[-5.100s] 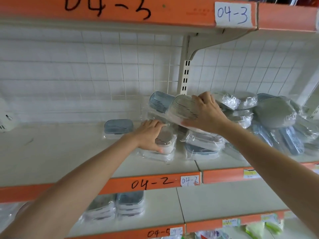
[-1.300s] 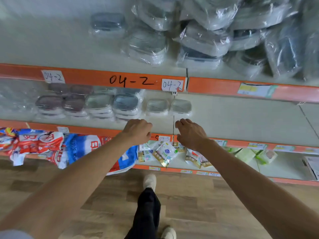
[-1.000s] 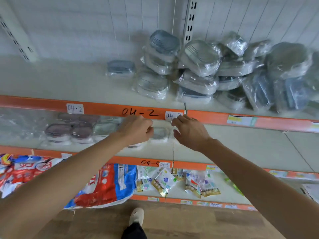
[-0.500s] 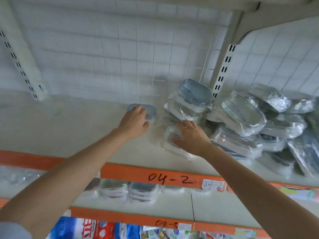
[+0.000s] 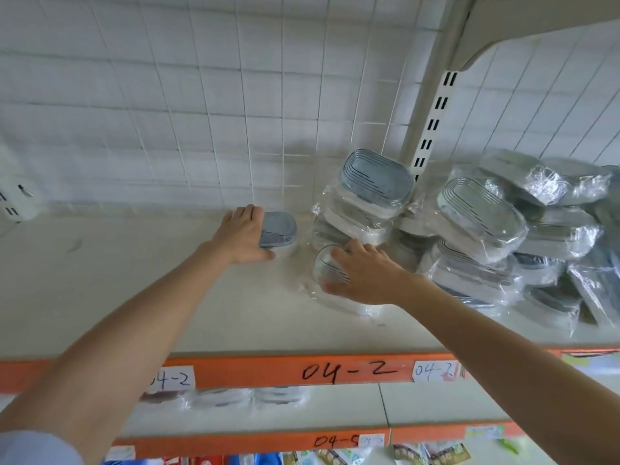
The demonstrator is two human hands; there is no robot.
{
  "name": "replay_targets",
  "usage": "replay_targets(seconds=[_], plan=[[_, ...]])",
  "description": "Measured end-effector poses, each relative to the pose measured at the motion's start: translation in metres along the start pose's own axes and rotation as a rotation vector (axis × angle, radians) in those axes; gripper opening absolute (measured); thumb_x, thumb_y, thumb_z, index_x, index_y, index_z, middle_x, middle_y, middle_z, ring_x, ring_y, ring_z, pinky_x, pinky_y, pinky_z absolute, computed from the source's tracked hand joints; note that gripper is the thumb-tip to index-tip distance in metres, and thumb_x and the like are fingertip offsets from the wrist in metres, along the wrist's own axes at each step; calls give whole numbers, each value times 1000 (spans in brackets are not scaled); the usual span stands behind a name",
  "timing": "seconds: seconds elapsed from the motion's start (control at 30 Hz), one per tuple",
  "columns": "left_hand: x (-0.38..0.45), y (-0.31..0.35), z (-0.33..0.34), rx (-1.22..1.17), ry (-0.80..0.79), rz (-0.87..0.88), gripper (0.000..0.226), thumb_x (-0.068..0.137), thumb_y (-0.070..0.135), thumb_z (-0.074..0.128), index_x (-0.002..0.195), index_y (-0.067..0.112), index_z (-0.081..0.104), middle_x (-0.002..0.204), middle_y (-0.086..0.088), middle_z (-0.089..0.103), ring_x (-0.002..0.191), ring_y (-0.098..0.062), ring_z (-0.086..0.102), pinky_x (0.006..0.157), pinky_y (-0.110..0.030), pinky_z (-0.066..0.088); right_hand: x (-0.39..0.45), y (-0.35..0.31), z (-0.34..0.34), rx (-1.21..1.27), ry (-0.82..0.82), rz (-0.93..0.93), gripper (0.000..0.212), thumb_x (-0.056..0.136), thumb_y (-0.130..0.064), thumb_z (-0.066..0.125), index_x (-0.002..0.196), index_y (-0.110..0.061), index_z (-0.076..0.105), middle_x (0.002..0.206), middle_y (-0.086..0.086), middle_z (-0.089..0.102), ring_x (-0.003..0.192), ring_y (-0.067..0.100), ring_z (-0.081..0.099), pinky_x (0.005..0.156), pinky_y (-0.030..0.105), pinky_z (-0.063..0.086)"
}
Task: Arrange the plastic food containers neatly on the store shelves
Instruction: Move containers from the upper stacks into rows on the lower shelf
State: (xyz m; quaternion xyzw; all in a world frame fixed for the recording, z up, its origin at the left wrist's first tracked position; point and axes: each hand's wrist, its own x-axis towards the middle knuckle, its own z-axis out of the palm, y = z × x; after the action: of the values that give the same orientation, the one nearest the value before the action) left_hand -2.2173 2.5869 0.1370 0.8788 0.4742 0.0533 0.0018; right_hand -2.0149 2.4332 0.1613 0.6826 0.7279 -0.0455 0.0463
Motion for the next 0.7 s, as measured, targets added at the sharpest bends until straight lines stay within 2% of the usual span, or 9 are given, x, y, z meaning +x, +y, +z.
replay_targets(seconds=[0.1, 0.23, 0.33, 0.4, 0.47, 0.57, 0.63, 0.7], plan=[[-12, 5, -2, -36, 26, -32, 79, 60, 62, 76, 103, 12, 32, 107, -3, 36, 107, -25, 37, 84, -34, 36, 0, 4, -2, -8, -43, -30, 69, 83, -60, 54, 137, -23, 31, 136, 13, 35, 126, 35, 37, 105, 47, 32], [-32, 14, 1, -63, -50, -107, 96, 56, 68, 74, 123, 12, 35, 112, -3, 29, 115, -25, 29, 91, -35, 33, -9, 2, 0, 21, -8, -62, 74, 79, -57, 60, 138, -23, 31, 135, 10, 36, 128, 28, 34, 105, 46, 31], [-47, 24, -1, -72, -85, -132, 99, 55, 70, 74, 127, 12, 39, 106, -1, 24, 113, -25, 28, 93, -35, 32, -21, -5, 9, 50, 83, -70, 75, 77, -55, 62, 138, -23, 32, 133, 7, 37, 125, 26, 34, 104, 43, 29], [-57, 31, -4, -101, -60, -153, 100, 54, 67, 77, 129, 13, 39, 109, -3, 26, 113, -26, 28, 95, -35, 31, -30, -9, 14, 87, 160, -67, 77, 75, -53, 63, 139, -25, 31, 132, 6, 36, 122, 25, 34, 102, 40, 27], [-68, 41, -5, -105, 73, -164, 99, 52, 62, 80, 128, 12, 40, 114, -8, 32, 113, -28, 30, 96, -37, 30, -42, -14, 15, 81, 294, -92, 81, 73, -51, 66, 141, -27, 28, 132, 4, 36, 121, 23, 34, 100, 36, 26], [-90, 61, -9, -78, 412, -159, 94, 50, 50, 85, 123, 4, 48, 112, -17, 40, 107, -34, 38, 90, -42, 34, -65, -18, 12, -15, 508, -133, 100, 68, -49, 72, 148, -18, 21, 132, 6, 41, 116, 25, 39, 96, 36, 31], [-103, 76, -14, -96, 567, -171, 94, 48, 48, 85, 122, 2, 51, 108, -21, 44, 100, -36, 42, 83, -45, 37, -84, -16, 9, -11, 622, -147, 106, 61, -46, 79, 146, -7, 28, 126, 11, 49, 110, 28, 48, 91, 40, 39], [-115, 93, -20, -99, 648, -164, 95, 48, 51, 83, 123, 3, 51, 106, -22, 45, 97, -38, 44, 81, -45, 38, -105, -9, 7, 3, 673, -154, 106, 58, -44, 82, 143, -3, 33, 124, 12, 51, 108, 28, 51, 90, 41, 42]])
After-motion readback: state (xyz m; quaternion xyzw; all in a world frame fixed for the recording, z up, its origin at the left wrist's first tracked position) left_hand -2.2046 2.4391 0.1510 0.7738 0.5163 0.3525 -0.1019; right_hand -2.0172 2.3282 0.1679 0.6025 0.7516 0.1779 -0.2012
